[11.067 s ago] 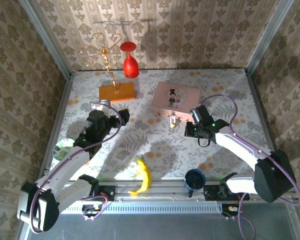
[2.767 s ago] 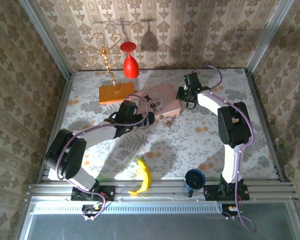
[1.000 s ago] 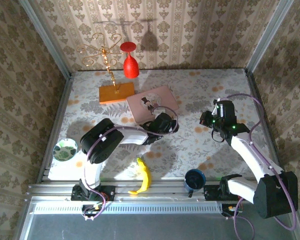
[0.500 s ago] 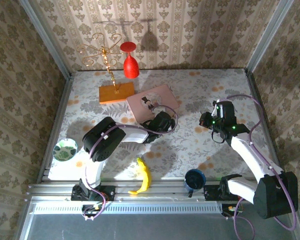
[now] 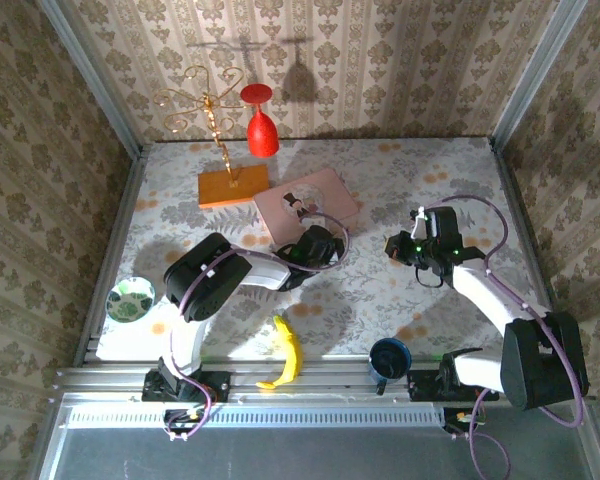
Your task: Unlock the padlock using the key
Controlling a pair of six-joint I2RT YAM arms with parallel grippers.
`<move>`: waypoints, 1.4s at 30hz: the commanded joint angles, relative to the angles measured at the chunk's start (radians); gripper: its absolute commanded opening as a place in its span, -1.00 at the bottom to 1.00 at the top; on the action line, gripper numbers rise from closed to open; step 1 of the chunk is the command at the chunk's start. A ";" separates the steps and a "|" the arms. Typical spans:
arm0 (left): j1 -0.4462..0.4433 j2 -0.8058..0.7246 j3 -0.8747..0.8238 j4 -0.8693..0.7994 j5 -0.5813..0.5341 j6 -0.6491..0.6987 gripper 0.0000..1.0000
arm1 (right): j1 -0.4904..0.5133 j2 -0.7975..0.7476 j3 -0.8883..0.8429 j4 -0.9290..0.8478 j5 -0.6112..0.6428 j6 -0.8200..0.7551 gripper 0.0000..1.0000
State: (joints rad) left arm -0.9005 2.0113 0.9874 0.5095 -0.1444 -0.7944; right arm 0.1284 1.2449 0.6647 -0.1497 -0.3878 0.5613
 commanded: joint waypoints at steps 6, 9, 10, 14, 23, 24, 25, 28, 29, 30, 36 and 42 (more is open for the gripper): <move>0.004 -0.008 -0.041 0.017 0.126 -0.076 -0.47 | -0.003 -0.018 -0.080 0.086 -0.052 0.046 -1.00; 0.006 -0.022 -0.045 0.005 0.138 -0.099 -0.34 | -0.001 -0.020 -0.105 0.101 -0.057 0.049 -1.00; 0.006 -0.026 -0.045 0.001 0.138 -0.103 -0.27 | -0.001 -0.020 -0.113 0.107 -0.057 0.052 -1.00; 0.005 -0.030 -0.043 -0.025 0.126 -0.110 -0.09 | 0.003 -0.017 -0.138 0.141 -0.059 0.067 -1.00; -0.010 -0.002 -0.046 -0.049 0.131 -0.175 -0.11 | 0.017 -0.003 -0.142 0.166 -0.056 0.082 -1.00; -0.014 -0.005 -0.045 -0.058 0.127 -0.175 -0.11 | 0.019 -0.002 -0.142 0.167 -0.057 0.083 -1.00; -0.019 -0.006 -0.042 -0.072 0.119 -0.170 -0.12 | 0.019 0.000 -0.140 0.168 -0.057 0.085 -1.00; -0.021 -0.008 -0.029 -0.105 0.108 -0.155 -0.30 | 0.022 0.005 -0.133 0.167 -0.060 0.084 -1.00; -0.021 -0.009 -0.027 -0.110 0.109 -0.148 -0.37 | 0.023 0.006 -0.131 0.167 -0.063 0.084 -1.00; -0.021 -0.012 -0.024 -0.116 0.109 -0.143 -0.42 | 0.025 0.006 -0.128 0.167 -0.064 0.084 -1.00; -0.018 -0.065 -0.021 -0.133 0.161 -0.073 -0.68 | 0.033 0.012 -0.108 0.150 -0.086 0.075 -1.00; 0.007 -0.139 -0.027 -0.122 0.264 -0.040 -0.82 | 0.034 0.032 -0.150 0.269 -0.171 0.111 -1.00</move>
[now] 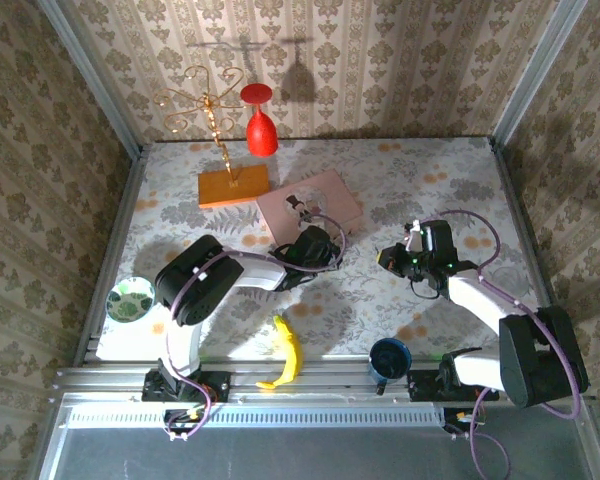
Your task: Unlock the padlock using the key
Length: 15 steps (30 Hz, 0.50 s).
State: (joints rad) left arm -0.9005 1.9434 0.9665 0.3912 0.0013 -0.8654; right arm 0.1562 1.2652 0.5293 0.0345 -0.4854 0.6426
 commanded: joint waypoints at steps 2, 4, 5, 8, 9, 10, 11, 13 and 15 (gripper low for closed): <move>0.022 -0.084 -0.003 0.016 0.181 0.027 -0.84 | 0.006 0.028 -0.040 0.176 -0.138 0.052 -1.00; 0.037 -0.087 0.002 0.042 0.240 0.012 -0.86 | 0.006 0.046 -0.054 0.253 -0.198 0.064 -1.00; 0.042 -0.086 0.004 0.061 0.270 0.001 -0.87 | 0.006 0.054 -0.059 0.282 -0.225 0.065 -1.00; 0.056 -0.077 0.009 0.121 0.340 -0.043 -0.89 | 0.006 0.069 -0.074 0.331 -0.255 0.047 -1.00; 0.059 -0.075 0.011 0.136 0.356 -0.055 -0.89 | 0.007 0.072 -0.080 0.347 -0.262 0.042 -1.00; 0.063 -0.073 0.012 0.151 0.371 -0.067 -0.90 | 0.006 0.077 -0.089 0.370 -0.271 0.037 -1.00; 0.066 -0.070 0.014 0.165 0.386 -0.082 -0.90 | 0.007 0.082 -0.099 0.394 -0.284 0.037 -1.00; 0.072 -0.063 0.012 0.198 0.409 -0.118 -0.90 | 0.007 0.095 -0.115 0.447 -0.313 0.037 -1.00; 0.079 -0.053 0.007 0.241 0.431 -0.159 -0.90 | 0.008 0.109 -0.129 0.485 -0.335 0.033 -1.00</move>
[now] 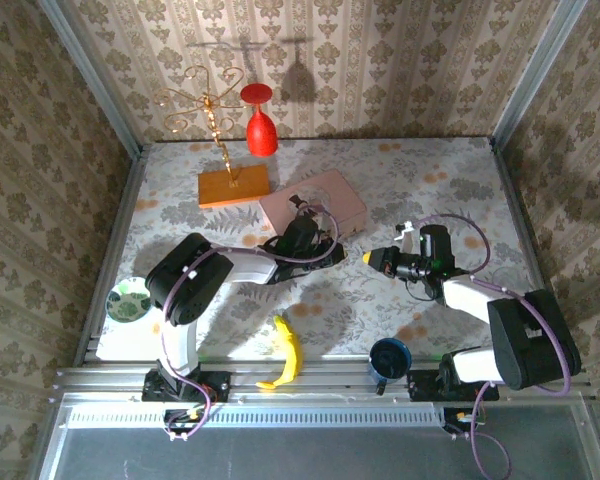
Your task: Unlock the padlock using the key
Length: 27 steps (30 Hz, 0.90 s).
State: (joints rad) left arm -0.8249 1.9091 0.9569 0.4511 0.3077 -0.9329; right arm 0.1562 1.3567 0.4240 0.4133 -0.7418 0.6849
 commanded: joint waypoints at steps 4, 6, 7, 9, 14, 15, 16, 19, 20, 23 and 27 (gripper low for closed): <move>0.018 0.006 0.002 0.283 0.165 -0.170 -0.91 | 0.009 0.059 -0.042 0.127 -0.095 -0.022 -1.00; 0.020 0.013 -0.002 0.328 0.178 -0.177 -0.93 | 0.009 0.080 -0.052 0.146 -0.099 -0.017 -1.00; 0.020 0.011 -0.004 0.329 0.177 -0.172 -0.94 | 0.011 0.092 -0.057 0.163 -0.102 -0.010 -1.00; 0.021 0.007 -0.006 0.319 0.171 -0.170 -0.97 | 0.011 0.121 -0.069 0.212 -0.114 0.011 -1.00; 0.026 0.005 -0.019 0.337 0.179 -0.178 -1.00 | 0.011 0.197 -0.088 0.336 -0.121 0.051 -1.00; 0.027 0.004 -0.020 0.340 0.183 -0.179 -1.00 | 0.011 0.213 -0.088 0.354 -0.120 0.057 -1.00; 0.026 0.002 -0.023 0.347 0.186 -0.179 -1.00 | 0.012 0.233 -0.088 0.389 -0.126 0.068 -1.00; 0.030 0.006 -0.043 0.420 0.205 -0.187 -1.00 | 0.012 0.300 -0.081 0.484 -0.154 0.117 -1.00; 0.032 0.010 -0.052 0.458 0.211 -0.195 -1.00 | 0.011 0.325 -0.075 0.524 -0.173 0.142 -1.00; 0.046 0.016 -0.081 0.533 0.222 -0.217 -1.00 | 0.011 0.391 -0.065 0.641 -0.226 0.217 -1.00; 0.055 0.019 -0.098 0.580 0.239 -0.225 -1.00 | 0.011 0.439 -0.073 0.732 -0.243 0.265 -1.00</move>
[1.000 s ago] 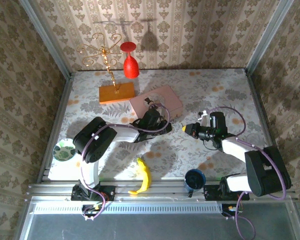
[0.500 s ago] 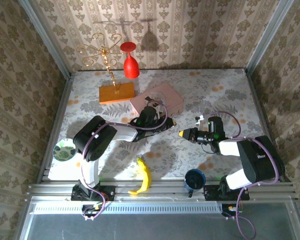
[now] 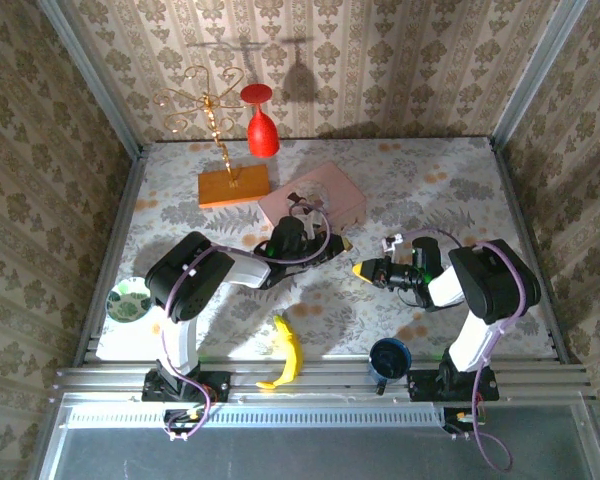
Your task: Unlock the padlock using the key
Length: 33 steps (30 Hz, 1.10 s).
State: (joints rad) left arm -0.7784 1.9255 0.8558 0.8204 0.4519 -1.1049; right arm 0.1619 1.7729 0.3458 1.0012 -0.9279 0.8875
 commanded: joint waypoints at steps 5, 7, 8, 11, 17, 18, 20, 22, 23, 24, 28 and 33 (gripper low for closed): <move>0.008 0.018 -0.005 0.269 0.101 -0.068 -1.00 | 0.004 0.063 0.000 0.216 -0.070 0.104 -1.00; 0.008 0.023 -0.006 0.275 0.100 -0.077 -1.00 | 0.002 0.072 0.001 0.232 -0.077 0.116 -1.00; 0.008 0.025 -0.006 0.276 0.096 -0.079 -1.00 | 0.000 0.076 0.001 0.240 -0.080 0.122 -1.00; 0.009 0.027 -0.009 0.276 0.097 -0.079 -1.00 | -0.005 0.074 -0.001 0.263 -0.081 0.142 -1.00; 0.008 0.022 -0.015 0.275 0.103 -0.082 -1.00 | -0.021 0.058 -0.006 0.263 -0.071 0.154 -1.00; 0.008 0.021 -0.017 0.275 0.103 -0.081 -1.00 | -0.023 0.059 -0.005 0.263 -0.071 0.157 -1.00; 0.009 0.020 -0.018 0.275 0.105 -0.082 -1.00 | -0.028 0.063 -0.004 0.263 -0.071 0.162 -1.00; 0.008 0.020 -0.018 0.275 0.106 -0.082 -1.00 | -0.031 0.070 -0.004 0.269 -0.071 0.168 -1.00; 0.008 0.020 -0.018 0.275 0.104 -0.082 -1.00 | -0.032 0.072 -0.004 0.276 -0.071 0.171 -1.00; 0.008 0.021 -0.018 0.275 0.105 -0.081 -1.00 | -0.033 0.072 -0.004 0.278 -0.071 0.171 -1.00; 0.008 0.023 -0.017 0.278 0.102 -0.082 -1.00 | -0.035 0.074 0.002 0.278 -0.068 0.175 -1.00; 0.008 0.032 -0.019 0.283 0.103 -0.085 -1.00 | -0.035 0.069 0.013 0.278 -0.072 0.182 -1.00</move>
State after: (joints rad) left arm -0.7704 1.9499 0.8307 0.9512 0.4767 -1.1450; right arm 0.1333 1.8355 0.3458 1.2324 -0.9794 1.0588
